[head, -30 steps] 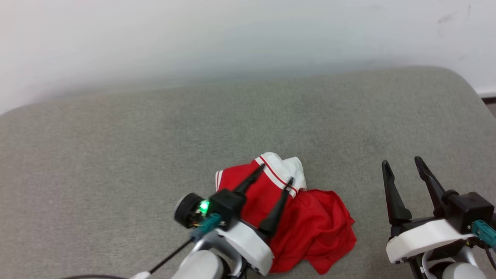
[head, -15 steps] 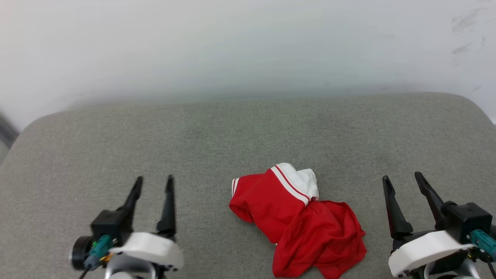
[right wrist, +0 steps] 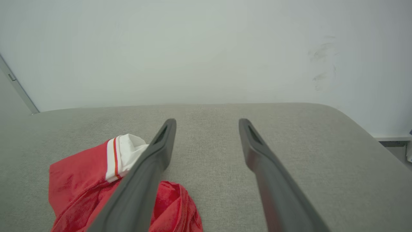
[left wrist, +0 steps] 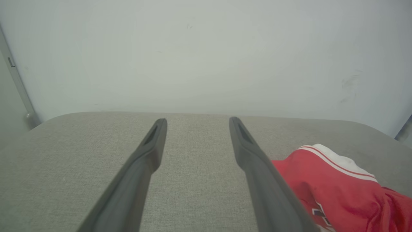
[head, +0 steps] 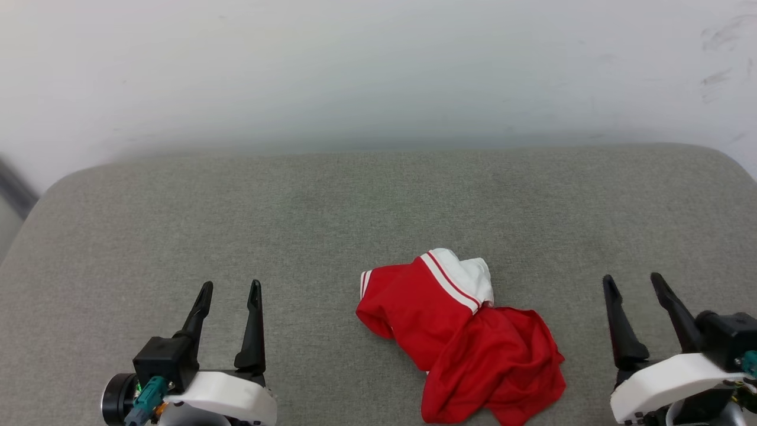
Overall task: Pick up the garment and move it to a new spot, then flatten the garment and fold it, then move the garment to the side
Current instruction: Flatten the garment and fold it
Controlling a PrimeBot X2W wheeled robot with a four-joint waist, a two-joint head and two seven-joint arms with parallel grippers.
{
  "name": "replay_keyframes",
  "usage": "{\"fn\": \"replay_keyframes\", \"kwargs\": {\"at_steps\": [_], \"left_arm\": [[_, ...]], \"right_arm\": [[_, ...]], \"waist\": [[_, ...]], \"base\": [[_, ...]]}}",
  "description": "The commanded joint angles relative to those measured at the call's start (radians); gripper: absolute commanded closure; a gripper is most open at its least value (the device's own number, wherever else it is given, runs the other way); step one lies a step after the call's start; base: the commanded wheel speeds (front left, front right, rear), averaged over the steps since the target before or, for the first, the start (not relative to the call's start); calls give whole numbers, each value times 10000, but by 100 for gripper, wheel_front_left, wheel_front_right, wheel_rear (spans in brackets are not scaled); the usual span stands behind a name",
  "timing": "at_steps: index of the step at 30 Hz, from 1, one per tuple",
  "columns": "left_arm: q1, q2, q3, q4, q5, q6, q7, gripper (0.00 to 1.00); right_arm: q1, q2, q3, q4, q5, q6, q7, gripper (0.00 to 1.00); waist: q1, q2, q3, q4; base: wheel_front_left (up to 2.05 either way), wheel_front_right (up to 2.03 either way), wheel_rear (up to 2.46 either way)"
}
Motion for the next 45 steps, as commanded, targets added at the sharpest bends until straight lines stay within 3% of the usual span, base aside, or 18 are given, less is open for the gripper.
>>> {"fn": "replay_keyframes", "kwargs": {"at_steps": [1,5,8,14,18,29,30,32,40,45], "left_arm": [[-130,22,-16,-22,30,-50,16,0],[-290,-47,-112,-44,32,-149,-16,0],[-434,-137,-177,-109,44,-180,-54,0],[-715,-287,-210,-148,114,-330,-116,0],[-921,-330,-181,-171,201,-399,-147,0],[-1312,-619,-120,90,281,-642,-185,0],[-1321,-633,-92,125,296,-648,-187,0],[-1329,-650,13,140,349,-616,-189,0],[-1170,-659,327,133,474,-652,-181,0],[-1022,-670,418,103,497,-653,-179,0]], "right_arm": [[0,4,-170,103,168,-3,120,0],[-501,-40,-517,473,579,-3,953,0],[-1002,-336,-577,968,1065,-1,2233,0],[-2424,-1255,358,1762,2005,-1,5366,0],[-3291,-1599,1143,2091,2578,-1,6824,0],[-4643,-1908,2630,3472,3309,-1,8597,0],[-4673,-1952,2703,3555,3335,-1,8692,13],[-4775,-1981,2783,3604,3460,-1,8745,100],[-5381,-2364,3197,3110,3420,-1,8068,100],[-5490,-2807,2592,2412,2950,-3,7449,100]], "waist": [[0,0,19,64],[0,0,130,338],[0,0,311,614],[0,0,772,1156],[0,0,1066,1471],[0,0,1707,1921],[0,0,1715,1935],[0,0,1735,1926],[0,0,1513,1475],[0,0,1319,1012]], "base": [[0,0,0],[0,0,0],[0,0,0],[0,0,0],[0,0,0],[0,0,0],[0,0,0],[0,0,0],[0,0,0],[0,0,0]]}}
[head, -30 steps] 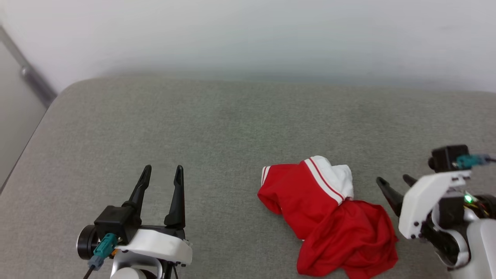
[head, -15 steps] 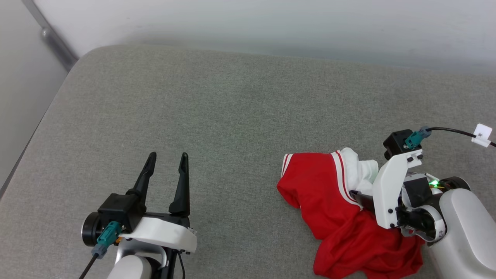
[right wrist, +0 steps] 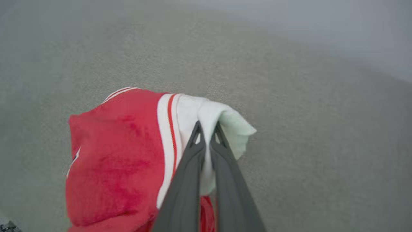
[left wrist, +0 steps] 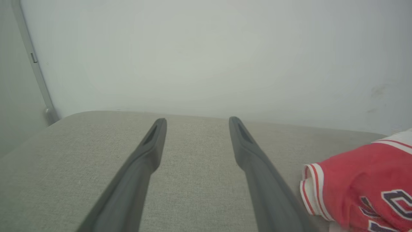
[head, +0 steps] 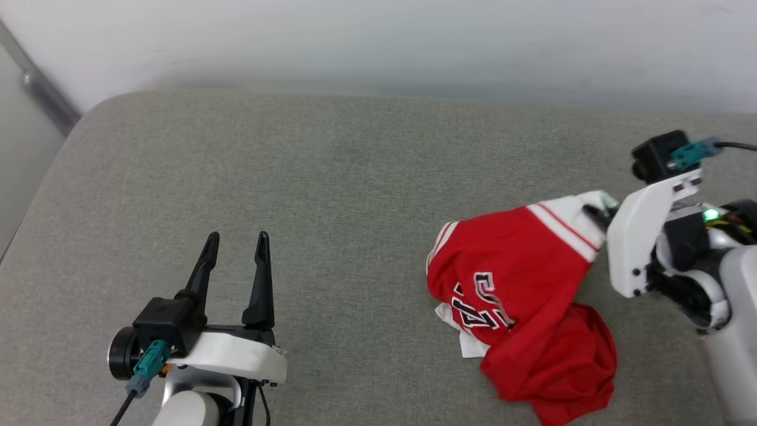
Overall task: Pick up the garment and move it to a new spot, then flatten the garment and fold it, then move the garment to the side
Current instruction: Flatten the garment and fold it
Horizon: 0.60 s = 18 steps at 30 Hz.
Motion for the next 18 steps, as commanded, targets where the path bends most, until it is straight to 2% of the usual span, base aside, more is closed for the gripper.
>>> {"fn": "replay_keyframes", "kwargs": {"at_steps": [1,4,9,10,11,14,16,17,18], "left_arm": [[133,-14,48,-23,7,-17,-37,0],[219,3,89,-35,6,13,-34,0],[365,15,88,-59,-40,56,-19,0],[365,15,88,-59,-40,56,-19,0],[367,53,96,-41,-61,57,11,0],[368,98,92,-29,-83,70,56,0],[373,111,94,-18,-97,79,85,0],[419,139,106,-8,-115,113,111,0],[419,139,106,-8,-115,113,111,0]], "right_arm": [[14,-180,-365,-212,-185,-3,-203,100],[653,-288,-1302,-687,-637,-3,-459,100],[2429,100,-3077,-1238,-1175,-1,-390,100],[2429,100,-3077,-1238,-1175,-1,-390,100],[3183,491,-3657,-1222,-1190,-1,-334,100],[4183,996,-4371,-881,-1336,-3,-475,100],[4435,1125,-4481,-736,-1436,-1,-573,100],[4721,1461,-4600,-411,-1359,-1,-821,95],[4721,1461,-4600,-411,-1359,-1,-821,95]], "waist": [[-1,0,-138,-257],[-1,0,-220,-534],[-1,0,-273,-925],[-1,0,-273,-925],[-1,0,-243,-1044],[-1,0,-212,-1157],[-1,0,-210,-1184],[-1,0,-219,-1236],[-1,0,-219,-1236]], "base": [[0,0,0],[0,0,0],[0,0,0],[0,0,0],[0,0,0],[0,0,0],[0,0,0],[0,0,0],[0,0,0]]}}
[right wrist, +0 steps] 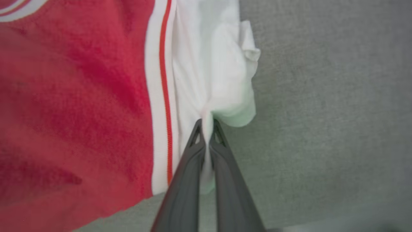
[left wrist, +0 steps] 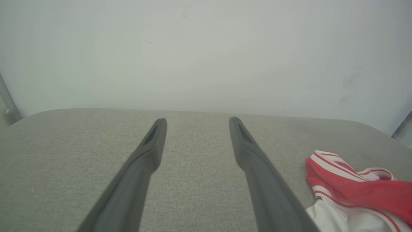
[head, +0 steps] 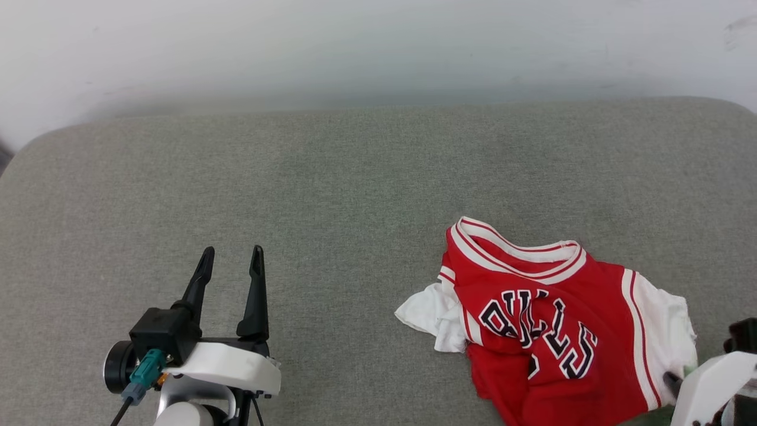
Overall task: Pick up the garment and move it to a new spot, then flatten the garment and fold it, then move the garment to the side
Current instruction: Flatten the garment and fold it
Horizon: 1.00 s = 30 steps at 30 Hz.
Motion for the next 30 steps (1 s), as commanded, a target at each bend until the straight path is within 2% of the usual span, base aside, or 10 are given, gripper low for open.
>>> {"fn": "replay_keyframes", "kwargs": {"at_steps": [1,2,3,12,18,22,26,30], "left_arm": [[101,48,5,-3,-24,34,13,0],[135,65,12,-7,-40,50,29,0],[165,74,14,-5,-49,63,53,0],[581,146,18,-9,-129,187,134,0],[972,230,46,-85,-158,381,315,0],[1143,334,65,-253,-144,504,487,0],[1099,532,11,-425,-24,574,829,0],[613,657,-394,-490,124,392,1558,0]], "right_arm": [[18,66,37,28,50,1,-127,77],[86,96,30,137,-1,1,-335,61],[91,222,-16,233,95,-1,-573,0],[81,483,46,-13,-176,1,-4270,0],[126,540,560,-536,-588,1,-6284,0],[245,626,1237,-1207,-726,1,-6831,0],[317,714,1836,-1815,-864,-1,-6890,0],[472,823,2183,-2400,-970,-1,-6760,0]], "waist": [[-1,0,-3,-15],[-1,0,-15,-28],[-1,0,-37,-42],[-1,0,-495,-97],[-1,0,-926,-119],[-1,0,-1069,-196],[-1,0,-1120,-312],[-1,0,-1074,-388]], "base": [[0,0,0],[0,0,0],[0,0,0],[0,0,0],[0,0,0],[0,0,0],[0,0,0],[0,0,0]]}}
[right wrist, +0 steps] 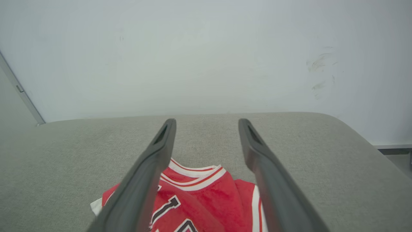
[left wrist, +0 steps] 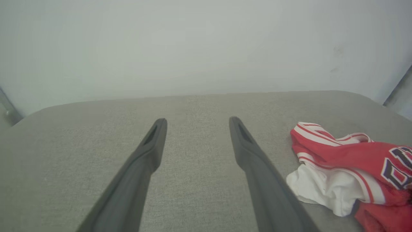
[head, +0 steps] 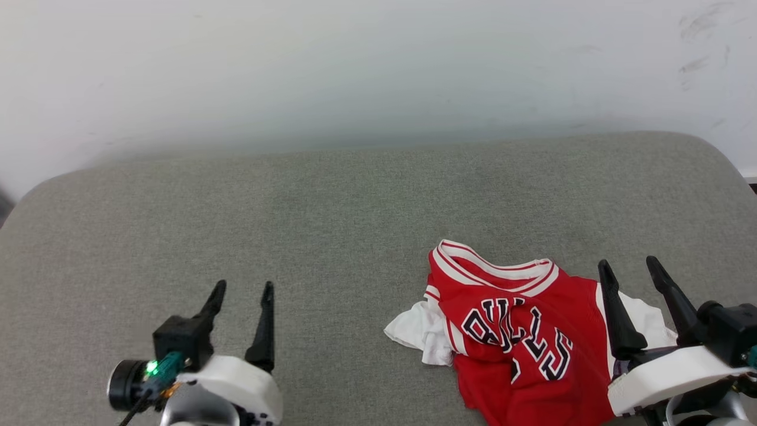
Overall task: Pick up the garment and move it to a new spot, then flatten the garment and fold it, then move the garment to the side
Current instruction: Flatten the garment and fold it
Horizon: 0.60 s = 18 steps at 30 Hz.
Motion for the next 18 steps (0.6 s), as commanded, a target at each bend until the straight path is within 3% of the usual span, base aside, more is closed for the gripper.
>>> {"fn": "replay_keyframes", "kwargs": {"at_steps": [1,9,18], "left_arm": [[-335,47,-153,-30,76,-139,148,0],[-2456,-429,-1685,582,185,-1213,2098,0],[-4399,-744,-3124,2469,227,-2382,4536,0]], "right_arm": [[137,49,30,-157,-58,-3,-8,0],[-125,154,299,-735,2,-3,182,0],[-476,273,306,-751,97,-1,62,0]], "waist": [[1,0,48,-23],[1,0,913,-395],[1,0,1912,-779]], "base": [[0,0,0],[0,0,0],[0,0,0]]}}
